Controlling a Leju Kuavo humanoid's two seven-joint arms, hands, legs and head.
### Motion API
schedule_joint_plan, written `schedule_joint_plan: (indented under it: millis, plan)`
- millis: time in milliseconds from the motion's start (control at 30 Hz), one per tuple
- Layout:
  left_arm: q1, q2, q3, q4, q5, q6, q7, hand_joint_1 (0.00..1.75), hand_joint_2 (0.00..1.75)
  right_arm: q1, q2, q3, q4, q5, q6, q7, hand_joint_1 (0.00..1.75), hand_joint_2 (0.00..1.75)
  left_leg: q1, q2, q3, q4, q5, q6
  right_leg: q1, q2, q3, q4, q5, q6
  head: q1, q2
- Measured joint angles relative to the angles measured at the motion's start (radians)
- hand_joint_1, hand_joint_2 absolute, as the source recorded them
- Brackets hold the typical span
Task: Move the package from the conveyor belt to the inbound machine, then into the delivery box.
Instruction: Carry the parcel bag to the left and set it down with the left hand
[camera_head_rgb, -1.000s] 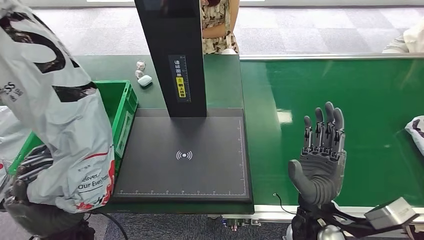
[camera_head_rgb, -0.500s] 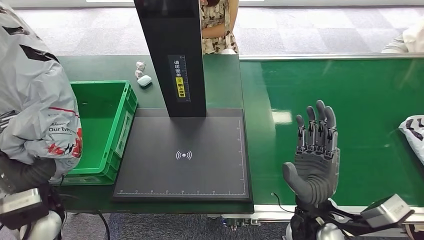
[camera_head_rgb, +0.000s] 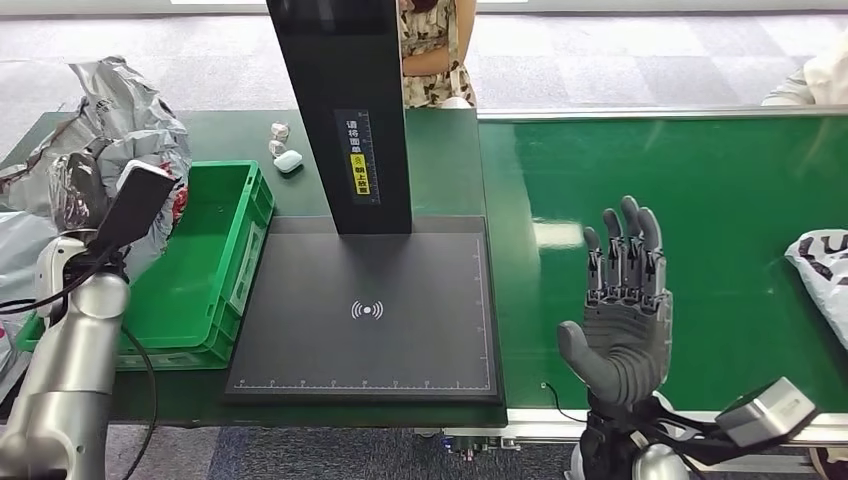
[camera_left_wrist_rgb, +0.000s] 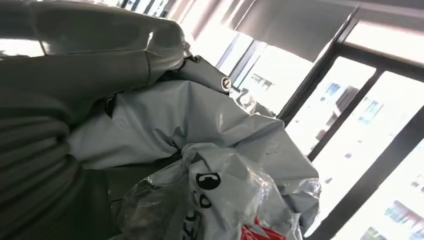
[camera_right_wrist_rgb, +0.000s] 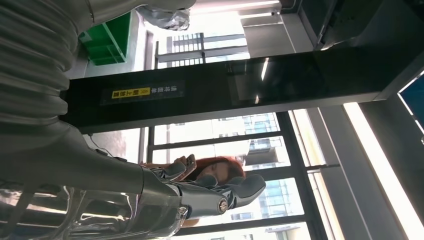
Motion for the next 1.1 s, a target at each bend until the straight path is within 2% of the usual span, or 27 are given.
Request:
schedule_joint_plan:
  millis: [167,200,300,333,500,633,867,1033,1100]
  plan:
    - [-0.117,0.026,-0.058,0.210,-0.081,-0.073,0.042,1.51,1.75,0.001,0.001,0.000,0.000,0.001,0.000,0.005,0.00,1.75,0.000,0.001,0.000,0.000,0.000,0.000,0.000,0.001,-0.001,0.000,0.000,0.000,0.000,0.000]
    - [-0.135,0.031,-0.073,0.246,-0.091,-0.092,0.045,1.24,1.75,0.002,0.001,0.000,0.000,0.001,0.000,0.005,0.00,1.75,0.000,0.001,-0.001,0.000,0.000,0.000,0.000,0.001,-0.001,0.000,0.000,0.000,0.000,0.000]
    - [-0.173,0.043,-0.113,0.333,-0.110,-0.131,0.047,0.12,1.75,0.007,0.001,-0.001,0.000,0.002,-0.002,0.005,0.00,1.75,0.000,0.001,-0.001,0.000,0.000,0.000,0.000,0.001,-0.001,0.000,0.000,0.000,0.000,0.000]
    - [-0.181,0.046,-0.125,0.355,-0.115,-0.139,0.048,0.00,1.75,0.009,0.001,-0.001,0.000,0.002,-0.002,0.005,0.00,1.75,0.000,0.001,-0.001,0.000,0.000,0.000,0.000,0.001,-0.001,0.000,0.000,0.000,0.000,0.000]
    - [-0.191,0.052,-0.168,0.407,-0.100,-0.152,0.050,0.00,1.75,0.024,0.001,-0.001,-0.001,0.010,-0.007,0.006,0.00,1.75,0.000,0.001,-0.001,0.000,0.000,0.000,0.000,0.001,-0.001,0.000,0.000,0.000,0.000,0.000]
    - [-0.119,0.058,-0.173,0.325,0.014,-0.158,0.050,0.00,1.75,0.043,0.001,-0.003,-0.007,0.014,-0.007,0.015,0.00,1.75,0.000,0.001,-0.001,-0.001,-0.001,-0.001,0.000,0.002,-0.001,0.000,0.000,0.000,0.000,0.000]
    - [0.191,0.061,-0.149,-0.054,0.166,-0.133,0.071,0.00,1.75,0.082,0.001,-0.015,-0.018,0.018,-0.005,0.028,0.00,1.75,0.000,0.003,-0.001,-0.001,-0.003,-0.001,0.000,0.004,-0.001,0.000,-0.002,0.000,0.000,0.000]
    - [0.485,-0.007,-0.096,-0.382,0.232,-0.029,0.042,0.00,1.75,0.112,0.001,-0.029,-0.023,0.018,-0.008,0.028,0.00,1.75,0.000,0.006,-0.001,0.000,-0.007,0.000,-0.001,0.008,-0.003,-0.001,-0.004,0.002,0.000,0.000]
    - [0.566,-0.037,-0.079,-0.476,0.267,0.001,0.025,0.00,1.75,0.119,0.001,-0.032,-0.025,0.019,-0.013,0.029,0.00,1.75,0.000,0.006,-0.002,0.000,-0.008,0.000,-0.001,0.007,-0.003,-0.001,-0.004,0.003,0.000,0.000]
